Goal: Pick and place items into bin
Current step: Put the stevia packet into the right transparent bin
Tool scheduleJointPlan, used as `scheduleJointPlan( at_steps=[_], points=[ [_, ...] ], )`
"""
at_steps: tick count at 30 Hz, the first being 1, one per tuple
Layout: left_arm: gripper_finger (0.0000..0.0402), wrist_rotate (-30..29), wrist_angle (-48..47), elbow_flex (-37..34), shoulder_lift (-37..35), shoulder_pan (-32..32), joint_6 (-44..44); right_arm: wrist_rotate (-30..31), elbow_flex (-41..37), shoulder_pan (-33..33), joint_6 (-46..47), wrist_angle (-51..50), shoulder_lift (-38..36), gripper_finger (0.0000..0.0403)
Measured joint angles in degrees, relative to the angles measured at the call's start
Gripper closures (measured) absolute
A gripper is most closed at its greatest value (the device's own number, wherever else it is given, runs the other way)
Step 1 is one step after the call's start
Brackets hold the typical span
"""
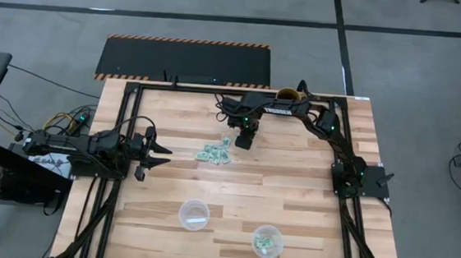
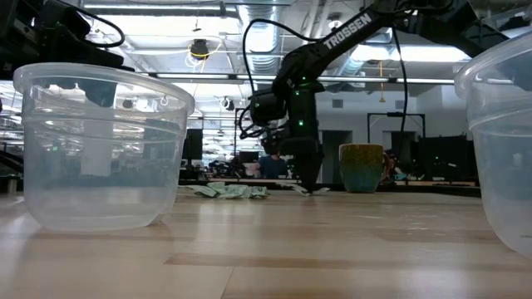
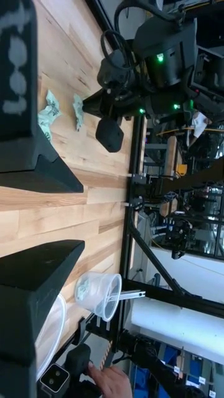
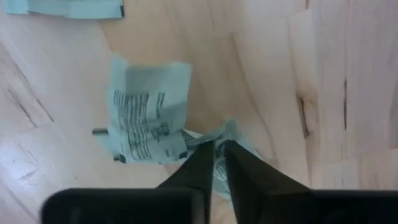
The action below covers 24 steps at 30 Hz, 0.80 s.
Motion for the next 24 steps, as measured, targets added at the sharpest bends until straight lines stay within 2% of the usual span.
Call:
scheduleJointPlan(
  at_steps=[3, 17, 24],
  points=[
    [0.0281, 0.0, 0.02, 0.0, 0.0, 0.01, 0.01, 0.15, 1.72, 0.06, -0.04, -1.71, 0.22, 0.0397],
    [0.0281, 0.0, 0.0, 0.0, 0.0, 0.01, 0.01, -0.17, 11.95, 0.04, 0.33, -5.77, 0.58, 0.0402],
    [0.0281, -0.02, 0.01, 0.0, 0.0, 0.0, 0.01, -0.23, 16.56, 0.93, 2.19, -12.66, 0.52, 0.0402]
  ],
)
